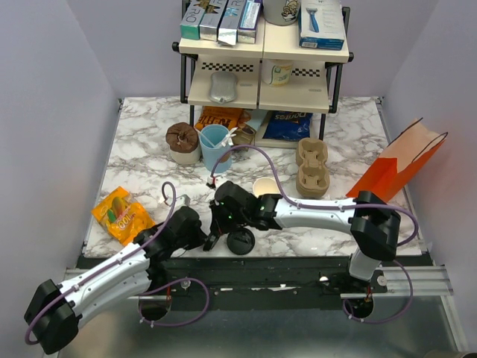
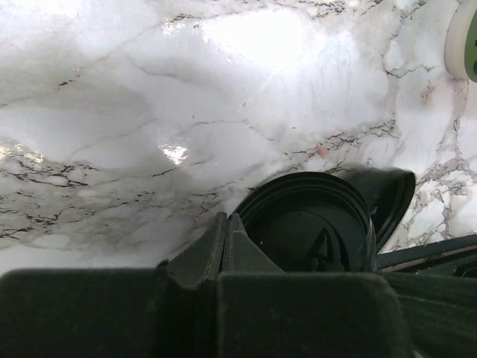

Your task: Pack the takeout coffee

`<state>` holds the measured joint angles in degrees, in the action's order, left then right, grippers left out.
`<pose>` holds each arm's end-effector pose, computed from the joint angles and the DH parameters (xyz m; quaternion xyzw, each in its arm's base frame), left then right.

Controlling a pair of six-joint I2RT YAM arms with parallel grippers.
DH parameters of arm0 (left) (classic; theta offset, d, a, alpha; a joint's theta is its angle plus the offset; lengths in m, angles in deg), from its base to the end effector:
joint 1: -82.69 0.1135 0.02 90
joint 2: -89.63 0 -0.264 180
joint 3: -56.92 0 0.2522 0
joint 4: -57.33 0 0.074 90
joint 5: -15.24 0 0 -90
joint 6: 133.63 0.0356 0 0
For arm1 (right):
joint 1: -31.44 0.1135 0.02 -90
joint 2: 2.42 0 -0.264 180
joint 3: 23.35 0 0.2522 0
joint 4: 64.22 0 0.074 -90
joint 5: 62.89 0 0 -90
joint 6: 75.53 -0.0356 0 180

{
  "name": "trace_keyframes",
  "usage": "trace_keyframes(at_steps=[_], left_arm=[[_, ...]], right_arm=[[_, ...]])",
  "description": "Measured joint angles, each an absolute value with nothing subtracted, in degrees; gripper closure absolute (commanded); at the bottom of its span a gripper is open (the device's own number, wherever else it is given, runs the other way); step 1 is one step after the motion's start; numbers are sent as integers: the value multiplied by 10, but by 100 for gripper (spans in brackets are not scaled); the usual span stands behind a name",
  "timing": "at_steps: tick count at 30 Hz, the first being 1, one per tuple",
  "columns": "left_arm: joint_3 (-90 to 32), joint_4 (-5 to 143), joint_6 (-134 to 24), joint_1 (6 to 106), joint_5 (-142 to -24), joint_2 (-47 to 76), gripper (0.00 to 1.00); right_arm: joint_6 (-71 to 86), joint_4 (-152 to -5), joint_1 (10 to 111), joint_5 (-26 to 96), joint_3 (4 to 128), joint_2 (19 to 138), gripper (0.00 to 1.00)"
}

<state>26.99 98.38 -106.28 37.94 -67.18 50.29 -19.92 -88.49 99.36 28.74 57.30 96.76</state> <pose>0.0986 -0.0911 0.1553 -0.1682 0.9241 -0.2352 0.2499 0.1425 0.3540 0.2195 -0.2697 0.8757 0.3200 0.2409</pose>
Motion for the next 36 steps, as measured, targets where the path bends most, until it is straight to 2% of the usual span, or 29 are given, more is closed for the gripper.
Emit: trace_keyframes(at_steps=[11, 15, 17, 20, 21, 24, 27, 34, 36], left_arm=[[268, 1000, -1063, 379, -665, 528, 100], [264, 1009, -1063, 379, -663, 532, 83], [257, 1014, -1063, 379, -659, 533, 81], [244, 1032, -1065, 379, -648, 536, 66], [239, 1040, -1065, 379, -645, 539, 56], [223, 1060, -1066, 379, -636, 550, 43], [214, 1072, -1066, 379, -637, 558, 43], [212, 1046, -1046, 375, -684, 520, 36], [208, 1046, -1040, 371, -689, 497, 36]], right_arm=[[-220, -915, 994, 246, 513, 938, 99], [-222, -926, 994, 235, 501, 936, 99], [-223, -926, 994, 230, 502, 936, 99], [-223, -926, 994, 221, 503, 936, 97], [-221, -926, 994, 219, 505, 936, 93], [-213, -925, 994, 217, 510, 928, 88], [-208, -926, 994, 214, 510, 904, 81], [-181, -912, 994, 207, 448, 784, 43], [-174, -910, 994, 205, 416, 745, 38]])
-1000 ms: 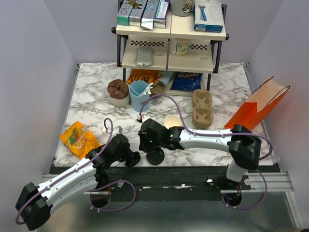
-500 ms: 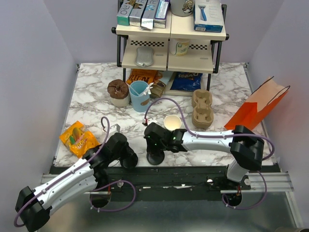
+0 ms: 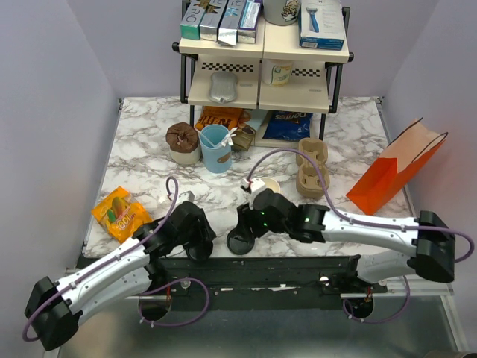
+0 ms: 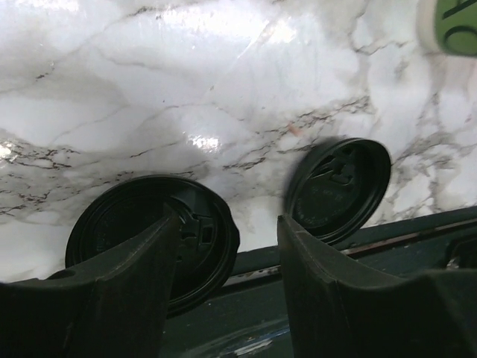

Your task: Pack the takeout coffee

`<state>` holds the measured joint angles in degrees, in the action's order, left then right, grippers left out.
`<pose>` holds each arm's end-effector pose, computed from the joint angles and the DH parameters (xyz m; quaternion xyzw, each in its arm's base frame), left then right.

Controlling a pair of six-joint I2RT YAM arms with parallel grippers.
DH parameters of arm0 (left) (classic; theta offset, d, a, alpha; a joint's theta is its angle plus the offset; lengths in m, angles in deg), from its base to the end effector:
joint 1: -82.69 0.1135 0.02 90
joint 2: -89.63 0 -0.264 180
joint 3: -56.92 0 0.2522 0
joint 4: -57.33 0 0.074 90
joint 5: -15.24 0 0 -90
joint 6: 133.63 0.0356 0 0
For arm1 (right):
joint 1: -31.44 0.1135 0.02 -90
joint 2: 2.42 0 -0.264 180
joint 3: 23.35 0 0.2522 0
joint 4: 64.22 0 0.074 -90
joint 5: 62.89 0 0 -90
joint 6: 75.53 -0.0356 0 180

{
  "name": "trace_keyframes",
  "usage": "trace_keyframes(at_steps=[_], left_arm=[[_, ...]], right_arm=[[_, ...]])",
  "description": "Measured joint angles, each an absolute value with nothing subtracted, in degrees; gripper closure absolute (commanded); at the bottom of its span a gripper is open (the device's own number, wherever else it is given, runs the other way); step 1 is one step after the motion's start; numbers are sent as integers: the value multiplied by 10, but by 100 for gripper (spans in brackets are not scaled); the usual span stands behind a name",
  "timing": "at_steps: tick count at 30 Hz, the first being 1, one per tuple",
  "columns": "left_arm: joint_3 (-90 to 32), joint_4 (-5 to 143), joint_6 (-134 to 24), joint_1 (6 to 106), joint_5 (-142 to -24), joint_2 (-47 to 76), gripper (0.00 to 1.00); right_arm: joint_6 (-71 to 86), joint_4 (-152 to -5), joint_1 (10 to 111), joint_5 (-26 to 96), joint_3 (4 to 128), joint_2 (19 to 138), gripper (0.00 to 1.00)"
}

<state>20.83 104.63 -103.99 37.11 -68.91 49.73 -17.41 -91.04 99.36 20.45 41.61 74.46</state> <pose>0.0990 -0.0959 0.1809 -0.1380 0.9317 -0.2364 0.2386 0.1136 0.2692 0.2501 -0.2545 0.8637 0.2966 0.3182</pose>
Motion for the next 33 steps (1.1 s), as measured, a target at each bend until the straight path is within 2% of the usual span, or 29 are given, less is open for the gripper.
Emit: trace_keyframes(at_steps=[4, 10, 21, 23, 29, 33], left_arm=[[200, 1045, -1029, 364, -699, 464, 35], [202, 1020, -1033, 361, -712, 430, 27], [222, 957, -1116, 382, -613, 393, 20], [218, 947, -1121, 402, -594, 379, 20], [190, 938, -1111, 549, -538, 325, 17], [176, 914, -1086, 626, -518, 283, 12]], right_arm=[[-167, -914, 994, 185, 357, 677, 32], [-175, -920, 994, 160, 328, 650, 31], [-198, -932, 994, 144, 312, 608, 29], [-200, -937, 994, 140, 311, 600, 29], [-195, -946, 994, 139, 303, 578, 24], [-178, -946, 994, 143, 296, 572, 23]])
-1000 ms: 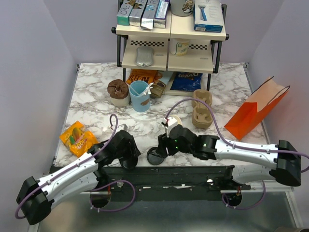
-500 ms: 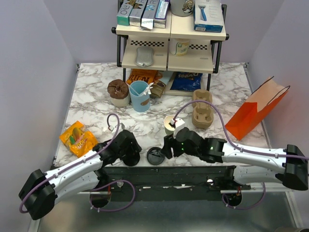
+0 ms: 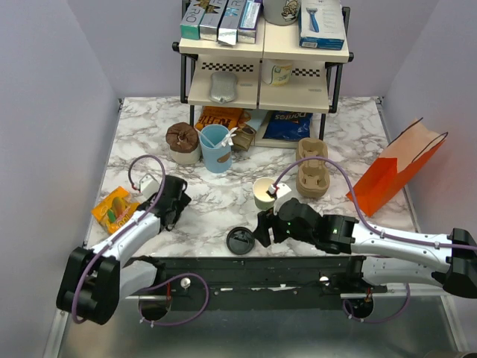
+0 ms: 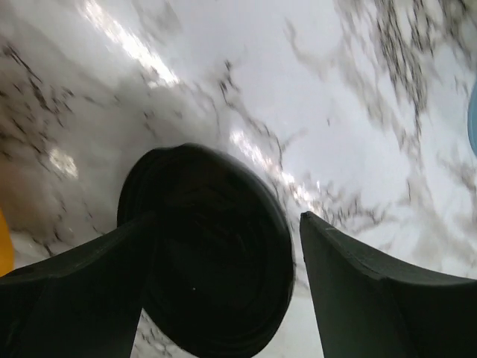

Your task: Pack the takeout coffee

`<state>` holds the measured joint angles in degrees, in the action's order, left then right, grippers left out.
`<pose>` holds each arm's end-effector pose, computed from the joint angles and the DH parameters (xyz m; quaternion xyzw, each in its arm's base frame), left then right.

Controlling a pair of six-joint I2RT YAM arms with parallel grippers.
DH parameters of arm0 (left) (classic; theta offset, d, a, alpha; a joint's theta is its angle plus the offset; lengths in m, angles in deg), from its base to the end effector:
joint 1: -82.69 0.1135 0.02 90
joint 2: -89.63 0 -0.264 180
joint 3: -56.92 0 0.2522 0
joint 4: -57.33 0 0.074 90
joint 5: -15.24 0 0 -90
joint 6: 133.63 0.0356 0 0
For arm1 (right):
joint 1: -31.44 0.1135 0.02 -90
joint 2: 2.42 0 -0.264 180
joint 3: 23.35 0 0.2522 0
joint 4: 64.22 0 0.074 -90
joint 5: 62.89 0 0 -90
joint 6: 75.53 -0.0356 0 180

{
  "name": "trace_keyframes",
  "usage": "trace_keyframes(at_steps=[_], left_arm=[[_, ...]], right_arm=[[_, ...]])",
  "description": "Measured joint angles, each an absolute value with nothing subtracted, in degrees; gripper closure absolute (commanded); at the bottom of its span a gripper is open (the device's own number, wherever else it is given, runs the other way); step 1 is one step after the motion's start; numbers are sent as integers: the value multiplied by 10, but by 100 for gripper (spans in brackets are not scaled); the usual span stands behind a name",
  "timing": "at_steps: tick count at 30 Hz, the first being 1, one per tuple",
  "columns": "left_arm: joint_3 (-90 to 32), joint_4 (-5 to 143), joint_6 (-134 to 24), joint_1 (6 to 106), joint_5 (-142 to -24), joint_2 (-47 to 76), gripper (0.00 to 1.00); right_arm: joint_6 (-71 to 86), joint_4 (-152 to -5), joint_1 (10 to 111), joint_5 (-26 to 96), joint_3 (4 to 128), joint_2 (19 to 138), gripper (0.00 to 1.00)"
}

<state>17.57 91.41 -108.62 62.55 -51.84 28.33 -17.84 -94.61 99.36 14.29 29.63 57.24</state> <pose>0.1802 -0.0513 0.1622 -0.4112 0.8443 -0.0537 0.3394 0.0915 0.2045 0.2465 -0.2247 0.8622 0.2757 0.3607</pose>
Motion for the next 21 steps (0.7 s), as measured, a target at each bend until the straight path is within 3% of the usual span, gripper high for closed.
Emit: trace_keyframes(at_steps=[7, 14, 16, 21], left_arm=[[111, 899, -1026, 690, -521, 215, 9], [111, 883, -992, 691, -553, 267, 6], [113, 884, -987, 691, -563, 278, 1], [112, 904, -973, 691, -599, 335, 1]], right_arm=[[-139, -945, 994, 144, 290, 570, 23], [-129, -944, 994, 144, 290, 573, 23], [-124, -943, 994, 148, 290, 577, 23], [-55, -916, 997, 223, 290, 598, 23]])
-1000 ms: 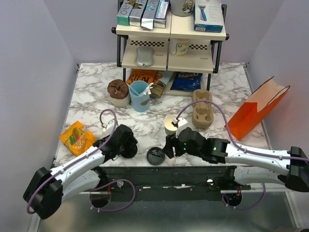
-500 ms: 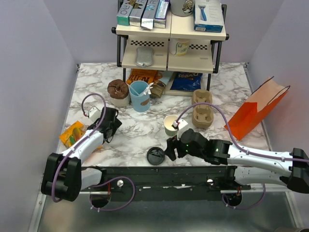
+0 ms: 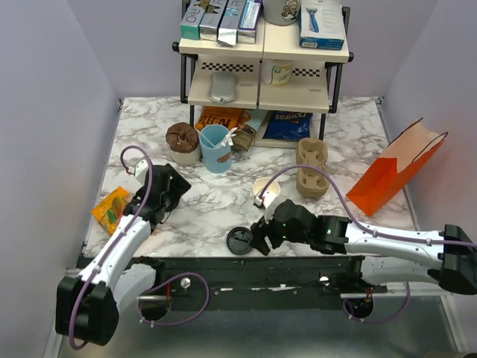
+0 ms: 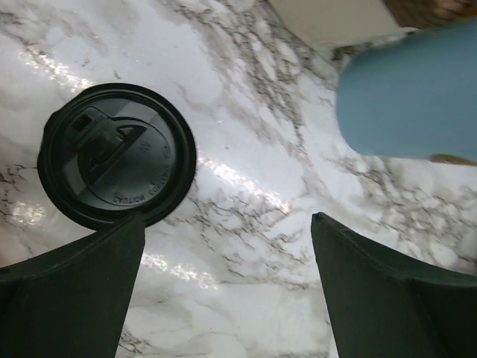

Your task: Pack the takeout coffee

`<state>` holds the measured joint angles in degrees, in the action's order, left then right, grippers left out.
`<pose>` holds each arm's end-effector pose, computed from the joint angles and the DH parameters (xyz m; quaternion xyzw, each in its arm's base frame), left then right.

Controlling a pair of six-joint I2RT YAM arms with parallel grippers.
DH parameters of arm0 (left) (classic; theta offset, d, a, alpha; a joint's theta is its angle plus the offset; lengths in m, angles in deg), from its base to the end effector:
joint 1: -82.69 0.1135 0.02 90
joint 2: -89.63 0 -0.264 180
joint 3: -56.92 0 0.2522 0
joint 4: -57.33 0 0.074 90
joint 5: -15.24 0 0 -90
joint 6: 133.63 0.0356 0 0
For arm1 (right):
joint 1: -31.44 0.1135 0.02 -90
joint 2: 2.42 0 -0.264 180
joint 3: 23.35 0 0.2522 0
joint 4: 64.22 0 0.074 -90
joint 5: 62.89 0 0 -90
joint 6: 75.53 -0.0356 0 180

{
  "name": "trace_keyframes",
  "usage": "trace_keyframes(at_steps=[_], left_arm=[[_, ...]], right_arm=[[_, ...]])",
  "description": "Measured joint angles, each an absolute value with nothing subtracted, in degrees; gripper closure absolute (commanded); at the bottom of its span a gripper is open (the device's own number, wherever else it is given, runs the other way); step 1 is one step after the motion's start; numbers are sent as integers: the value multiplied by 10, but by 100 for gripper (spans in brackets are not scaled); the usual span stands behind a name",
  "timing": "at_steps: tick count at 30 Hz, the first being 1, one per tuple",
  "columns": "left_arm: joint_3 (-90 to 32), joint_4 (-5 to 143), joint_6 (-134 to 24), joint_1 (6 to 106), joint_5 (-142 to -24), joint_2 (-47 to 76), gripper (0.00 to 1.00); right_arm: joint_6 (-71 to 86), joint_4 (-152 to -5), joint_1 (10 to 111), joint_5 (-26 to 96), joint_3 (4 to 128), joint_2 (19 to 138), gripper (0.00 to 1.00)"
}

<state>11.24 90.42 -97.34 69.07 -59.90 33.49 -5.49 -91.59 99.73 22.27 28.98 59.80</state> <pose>0.1960 -0.0381 0.2122 -0.3602 0.8386 -0.1179 0.3913 0.0888 0.2149 0.2375 -0.3493 0.8244 0.2818 0.3449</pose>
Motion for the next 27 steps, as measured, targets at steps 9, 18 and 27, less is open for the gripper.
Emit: trace_keyframes(at_steps=[9, 18, 27], left_arm=[[109, 979, -963, 687, -707, 476, 1], [111, 1092, -966, 687, -708, 591, 1], [112, 1107, -970, 687, -692, 575, 1]], right_arm=[[159, -866, 1082, 288, 363, 749, 33], [181, -899, 1094, 232, 498, 928, 41], [93, -979, 1099, 160, 523, 1000, 63]])
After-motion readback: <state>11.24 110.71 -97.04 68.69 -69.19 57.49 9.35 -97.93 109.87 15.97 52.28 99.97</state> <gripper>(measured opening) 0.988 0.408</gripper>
